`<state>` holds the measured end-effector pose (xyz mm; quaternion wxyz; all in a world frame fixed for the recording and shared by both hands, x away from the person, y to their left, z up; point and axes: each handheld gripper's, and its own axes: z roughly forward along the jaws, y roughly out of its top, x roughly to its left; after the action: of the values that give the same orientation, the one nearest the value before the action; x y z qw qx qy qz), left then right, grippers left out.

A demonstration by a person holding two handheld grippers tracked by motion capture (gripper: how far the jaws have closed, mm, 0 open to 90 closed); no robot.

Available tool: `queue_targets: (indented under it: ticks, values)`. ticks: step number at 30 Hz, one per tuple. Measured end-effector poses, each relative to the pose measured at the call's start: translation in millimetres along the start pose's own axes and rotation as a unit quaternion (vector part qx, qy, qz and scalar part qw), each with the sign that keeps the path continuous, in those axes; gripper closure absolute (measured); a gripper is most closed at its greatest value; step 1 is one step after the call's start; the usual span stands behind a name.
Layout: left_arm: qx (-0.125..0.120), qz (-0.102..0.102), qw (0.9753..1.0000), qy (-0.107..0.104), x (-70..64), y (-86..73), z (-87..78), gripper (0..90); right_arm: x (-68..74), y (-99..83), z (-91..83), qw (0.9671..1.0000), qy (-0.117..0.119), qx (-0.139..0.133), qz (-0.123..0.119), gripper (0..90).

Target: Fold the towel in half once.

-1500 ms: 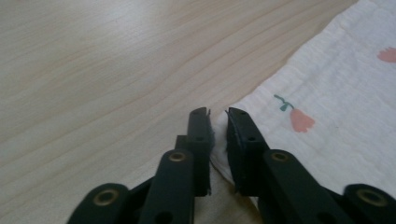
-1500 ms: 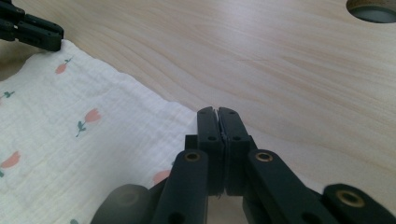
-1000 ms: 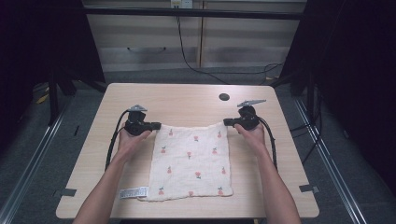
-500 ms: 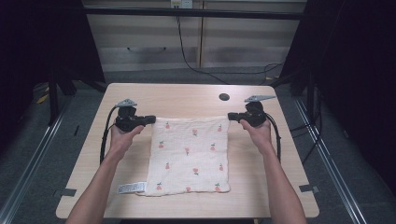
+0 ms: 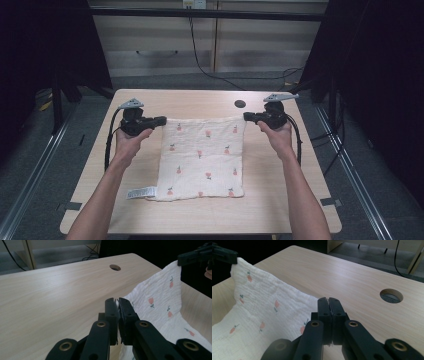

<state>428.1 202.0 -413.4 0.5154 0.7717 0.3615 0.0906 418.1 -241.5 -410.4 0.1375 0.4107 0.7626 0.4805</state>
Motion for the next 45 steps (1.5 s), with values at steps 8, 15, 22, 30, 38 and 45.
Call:
queue_targets:
  ticks: [8,15,22,30,38,45]
  values:
    - [-0.009,0.0,1.0,0.004,3.7,5.6,-7.0,86.5,2.8,7.0,5.6,1.0,0.003,0.001,-0.007,89.1]
    - [-0.011,0.012,0.9998,0.008,2.1,18.7,-12.7,86.5,6.0,19.1,-2.9,0.9998,0.002,-0.006,-0.018,89.0]
    - [-0.021,0.02,0.9995,0.015,-2.5,33.5,-12.9,86.6,6.5,32.0,-10.1,0.9996,-0.004,-0.007,-0.028,89.2]
    - [-0.008,0.02,0.9995,0.022,4.5,17.4,-14.2,86.6,11.5,27.0,-3.9,0.9993,0.01,-0.007,-0.035,89.2]
    - [-0.001,0.019,0.9996,0.021,7.1,-0.1,-16.0,86.5,14.6,14.0,0.7,0.9993,0.02,0.003,-0.031,89.3]
    - [-0.001,0.017,0.9997,0.014,7.1,-13.9,-20.7,86.5,21.0,2.2,1.2,0.9989,0.031,0.006,-0.036,89.2]
